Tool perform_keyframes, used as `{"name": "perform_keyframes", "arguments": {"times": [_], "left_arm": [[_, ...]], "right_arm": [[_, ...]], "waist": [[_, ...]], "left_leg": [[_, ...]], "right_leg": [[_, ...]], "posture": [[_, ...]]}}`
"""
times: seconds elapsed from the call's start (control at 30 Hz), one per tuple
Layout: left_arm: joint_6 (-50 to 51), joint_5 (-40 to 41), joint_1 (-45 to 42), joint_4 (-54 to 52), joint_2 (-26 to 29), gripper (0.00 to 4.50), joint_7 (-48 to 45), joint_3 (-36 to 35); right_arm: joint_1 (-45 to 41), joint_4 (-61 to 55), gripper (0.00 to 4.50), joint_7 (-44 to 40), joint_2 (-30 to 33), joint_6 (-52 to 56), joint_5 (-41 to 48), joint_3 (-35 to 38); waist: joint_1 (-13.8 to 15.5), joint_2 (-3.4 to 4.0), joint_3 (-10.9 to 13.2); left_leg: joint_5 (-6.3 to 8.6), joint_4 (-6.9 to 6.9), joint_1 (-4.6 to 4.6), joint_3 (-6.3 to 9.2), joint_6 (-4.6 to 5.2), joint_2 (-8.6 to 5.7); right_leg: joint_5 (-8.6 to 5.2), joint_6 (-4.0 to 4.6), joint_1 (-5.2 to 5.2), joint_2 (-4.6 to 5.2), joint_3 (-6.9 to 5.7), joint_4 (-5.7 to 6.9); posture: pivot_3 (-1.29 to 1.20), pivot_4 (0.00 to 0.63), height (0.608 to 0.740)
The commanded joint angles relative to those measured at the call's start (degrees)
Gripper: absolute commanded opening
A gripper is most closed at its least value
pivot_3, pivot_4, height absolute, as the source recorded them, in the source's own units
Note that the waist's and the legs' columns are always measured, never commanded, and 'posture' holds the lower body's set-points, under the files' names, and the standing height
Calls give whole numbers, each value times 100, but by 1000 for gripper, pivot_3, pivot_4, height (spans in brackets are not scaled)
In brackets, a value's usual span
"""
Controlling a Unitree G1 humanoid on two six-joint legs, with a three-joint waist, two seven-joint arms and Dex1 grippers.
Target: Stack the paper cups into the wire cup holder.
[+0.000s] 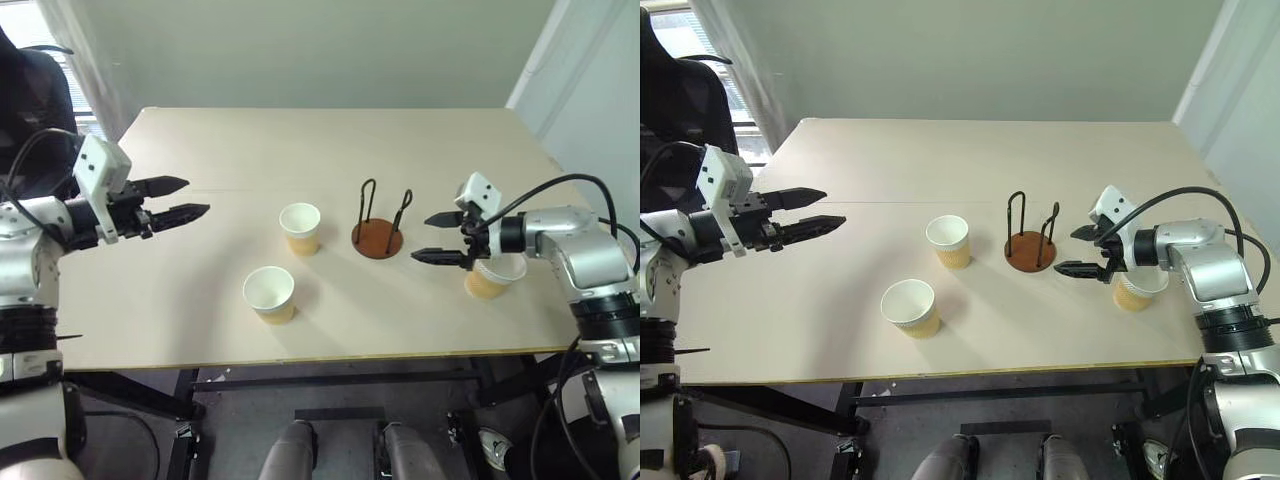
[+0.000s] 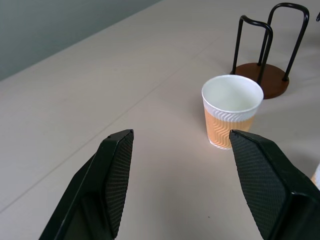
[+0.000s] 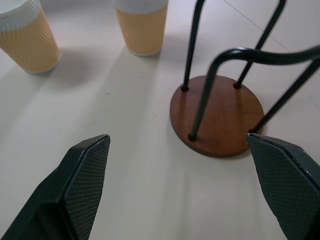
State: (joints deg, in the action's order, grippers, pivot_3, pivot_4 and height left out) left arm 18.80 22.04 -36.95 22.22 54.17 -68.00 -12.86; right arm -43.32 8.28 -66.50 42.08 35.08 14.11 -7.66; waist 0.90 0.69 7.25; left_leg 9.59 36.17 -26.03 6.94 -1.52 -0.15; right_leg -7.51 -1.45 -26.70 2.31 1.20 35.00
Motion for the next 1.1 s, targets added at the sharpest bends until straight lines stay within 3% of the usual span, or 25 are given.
{"name": "perform_keyframes", "arguments": {"times": [0.03, 0.37, 0.77, 1.1], "left_arm": [[-89, 23, -136, -67, 36, 3245, 30, -89], [-418, -257, -1021, 614, -407, 3245, -243, 492], [-462, -454, -2075, 1318, -636, 3245, -1887, 1268], [-815, -687, -2409, 1740, -854, 3245, -1937, 1330]], "right_arm": [[36, -261, 4454, 0, 65, -6, 60, 79], [202, -429, 4454, 223, 199, 195, 169, 328], [49, -446, 4454, 289, 278, 287, 167, 274], [-360, -309, 4454, 814, -146, 688, -42, 52]], "waist": [[1, 0, 0], [29, -1, -1], [27, -5, -1], [18, -4, -1]], "left_leg": [[0, 0, 0, 0, 0, 0], [2, 0, 0, -2, -4, -1], [3, 0, -4, -3, 1, -1], [1, 0, -3, -2, 6, 0]], "right_leg": [[0, 0, 0, 0, 0, 0], [1, 2, 0, 1, 4, -2], [-3, -7, 0, 1, 4, -5], [-3, -11, 0, 1, 3, -4]], "posture": [[0, 150, 740], [0, 150, 740], [0, 150, 740], [0, 150, 740]]}}
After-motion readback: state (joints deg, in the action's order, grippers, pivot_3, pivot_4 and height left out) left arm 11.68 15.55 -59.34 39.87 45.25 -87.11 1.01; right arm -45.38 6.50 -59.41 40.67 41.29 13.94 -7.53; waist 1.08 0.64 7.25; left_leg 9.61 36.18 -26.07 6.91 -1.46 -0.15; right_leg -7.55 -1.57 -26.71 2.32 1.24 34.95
